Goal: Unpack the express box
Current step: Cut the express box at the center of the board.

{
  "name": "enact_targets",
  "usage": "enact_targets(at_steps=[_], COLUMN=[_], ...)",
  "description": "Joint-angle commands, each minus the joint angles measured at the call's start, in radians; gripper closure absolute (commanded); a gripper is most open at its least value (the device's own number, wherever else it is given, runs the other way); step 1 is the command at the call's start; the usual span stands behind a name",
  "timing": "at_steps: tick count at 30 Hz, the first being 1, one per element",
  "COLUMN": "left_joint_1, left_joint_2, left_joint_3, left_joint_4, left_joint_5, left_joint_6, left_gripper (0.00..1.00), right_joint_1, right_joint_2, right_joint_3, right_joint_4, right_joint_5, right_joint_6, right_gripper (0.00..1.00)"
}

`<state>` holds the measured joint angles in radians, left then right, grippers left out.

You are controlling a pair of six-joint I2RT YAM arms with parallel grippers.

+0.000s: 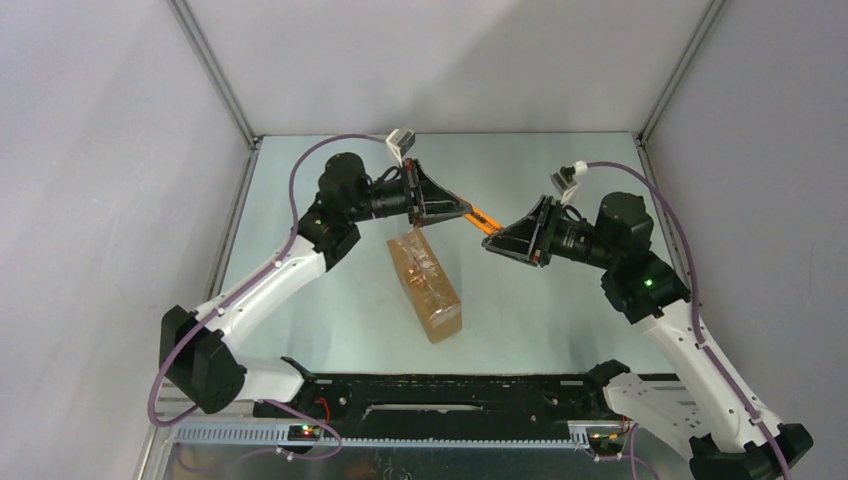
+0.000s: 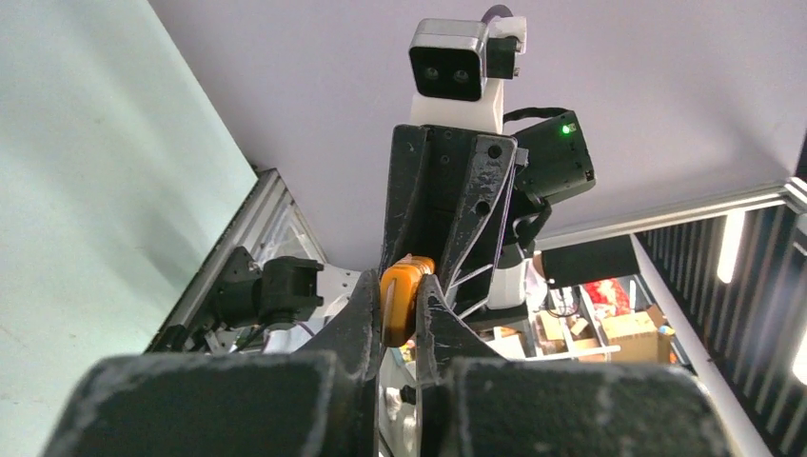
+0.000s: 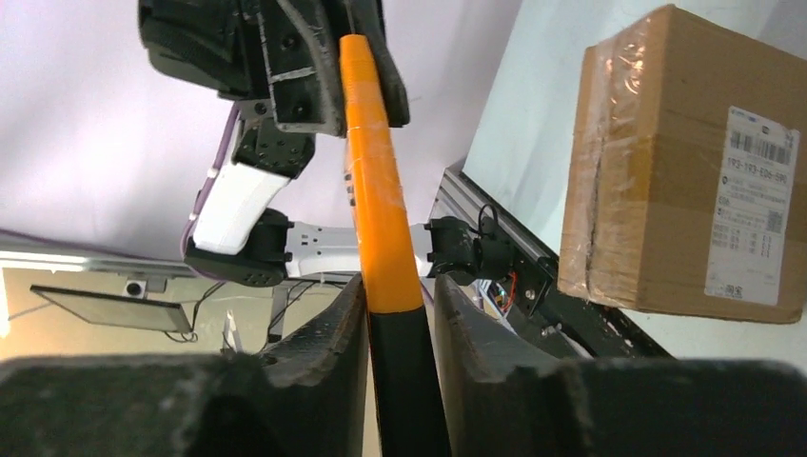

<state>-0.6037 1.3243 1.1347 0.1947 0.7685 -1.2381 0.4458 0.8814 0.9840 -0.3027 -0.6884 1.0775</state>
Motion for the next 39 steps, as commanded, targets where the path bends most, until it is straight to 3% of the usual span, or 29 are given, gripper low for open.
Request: enact_targets(at_steps=[1,4,5,6,8,10,11,18,21,28,34,39], left_joint_1=[-0.03,-0.03,-0.029,-0.029,-0.025,-0.021,-0.02,-0.021,-0.015,0.024,-0.067,-0.121], left_joint_2=[0.026,0.024,0.026,0.028,0.025,0.027,0.025,0.011,0.007,0.089,0.192,0.196], left_joint_3=[-0.007,0.023,0.045,0.069,0.117,0.171,0.194,0.349,0.362,0.364,0.409,0.413], left_joint_4=[-0.065,-0.153,-0.225,-0.3,-0.458,-0.637,-0.711,-1.209,-1.297,-1.296,-1.372,-1.366], left_joint_5=[-0.033,-0.046,-0.063,-0.087,-0.189,-0.309,-0.377,-0.915,-1.076,-1.033,-1.037,-1.063], left_joint_6=[0.115,0.173,0.209,0.249,0.327,0.401,0.422,0.437,0.405,0.393,0.323,0.242], left_gripper=[1.0,1.0,0.98,0.84,0.41,0.11,0.03,0.0,0.0,0.03,0.11,0.01], right_joint_1=[0.026,0.029,0.028,0.025,0.012,-0.017,-0.034,-0.034,-0.007,0.118,0.175,0.18], right_joint_2=[-0.009,-0.01,-0.015,-0.023,-0.044,-0.077,-0.095,-0.254,-0.358,-0.546,-0.64,-0.665], right_joint_3=[0.005,-0.003,-0.005,-0.007,-0.007,-0.015,-0.026,-0.174,-0.249,-0.368,-0.387,-0.415], right_joint_4=[0.188,0.181,0.169,0.151,0.097,0.026,-0.008,-0.116,-0.172,-0.303,-0.426,-0.463], right_joint_5=[-0.025,-0.028,-0.026,-0.015,0.01,0.036,0.039,0.058,0.07,0.132,0.243,0.291], right_joint_6=[0.076,0.068,0.06,0.05,0.024,-0.006,-0.014,-0.007,0.025,0.112,0.122,0.116], right_gripper=[0.79,1.0,1.0,1.0,1.0,1.0,1.0,1.0,1.0,1.0,1.0,1.0])
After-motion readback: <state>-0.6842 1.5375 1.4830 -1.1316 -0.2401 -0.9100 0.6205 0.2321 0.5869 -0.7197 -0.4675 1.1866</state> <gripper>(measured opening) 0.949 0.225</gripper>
